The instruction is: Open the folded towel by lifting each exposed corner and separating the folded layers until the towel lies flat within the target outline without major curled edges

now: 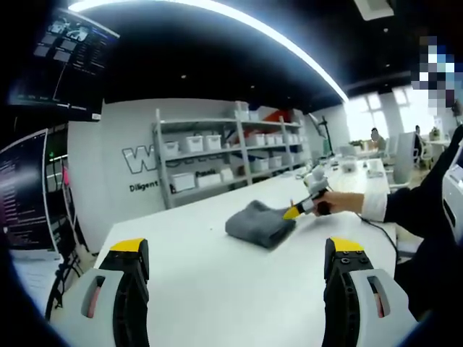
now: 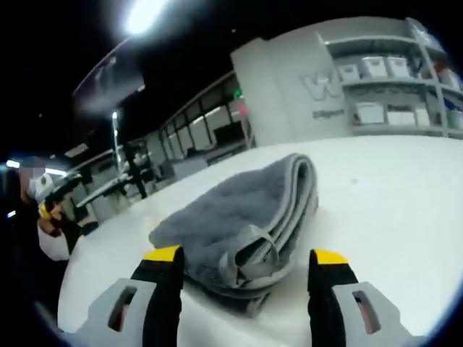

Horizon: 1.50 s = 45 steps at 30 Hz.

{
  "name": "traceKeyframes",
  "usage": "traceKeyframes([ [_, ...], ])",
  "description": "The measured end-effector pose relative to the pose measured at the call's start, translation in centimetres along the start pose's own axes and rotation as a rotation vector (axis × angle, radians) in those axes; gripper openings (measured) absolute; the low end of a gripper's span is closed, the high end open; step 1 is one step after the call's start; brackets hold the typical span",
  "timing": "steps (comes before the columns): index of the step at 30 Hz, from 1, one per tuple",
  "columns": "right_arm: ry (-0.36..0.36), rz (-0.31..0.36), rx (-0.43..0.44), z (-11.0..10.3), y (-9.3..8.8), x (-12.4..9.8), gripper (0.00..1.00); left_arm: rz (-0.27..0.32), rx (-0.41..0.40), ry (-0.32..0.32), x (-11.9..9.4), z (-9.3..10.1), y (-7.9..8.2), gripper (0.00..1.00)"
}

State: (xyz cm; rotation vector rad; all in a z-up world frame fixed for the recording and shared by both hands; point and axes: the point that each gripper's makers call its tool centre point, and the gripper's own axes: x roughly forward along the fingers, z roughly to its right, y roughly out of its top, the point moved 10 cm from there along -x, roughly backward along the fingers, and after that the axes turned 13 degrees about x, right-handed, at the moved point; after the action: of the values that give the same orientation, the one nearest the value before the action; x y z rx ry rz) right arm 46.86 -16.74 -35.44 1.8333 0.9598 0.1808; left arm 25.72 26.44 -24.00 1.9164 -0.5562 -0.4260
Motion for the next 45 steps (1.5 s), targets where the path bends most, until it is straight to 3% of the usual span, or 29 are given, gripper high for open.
traceKeyframes([
  [10, 0.01, -0.023, -0.008, 0.0, -0.8, 0.4, 0.55, -0.003, 0.006, -0.001, -0.1, -0.1, -0.1, 1.0],
  [25, 0.034, -0.002, 0.012, -0.4, -0.6, -0.6, 0.26, 0.003, 0.01, 0.006, -0.4, -0.4, -0.1, 0.98],
  [36, 0.065, 0.006, 0.023, -1.3, -0.2, -1.1, 0.19, -0.001, 0.008, -0.002, 0.0, -0.2, -0.3, 0.97],
  [45, 0.079, 0.014, 0.012, -1.6, 0.3, -1.4, 0.22, -0.007, 0.005, -0.002, 0.3, -0.2, -0.5, 0.97],
])
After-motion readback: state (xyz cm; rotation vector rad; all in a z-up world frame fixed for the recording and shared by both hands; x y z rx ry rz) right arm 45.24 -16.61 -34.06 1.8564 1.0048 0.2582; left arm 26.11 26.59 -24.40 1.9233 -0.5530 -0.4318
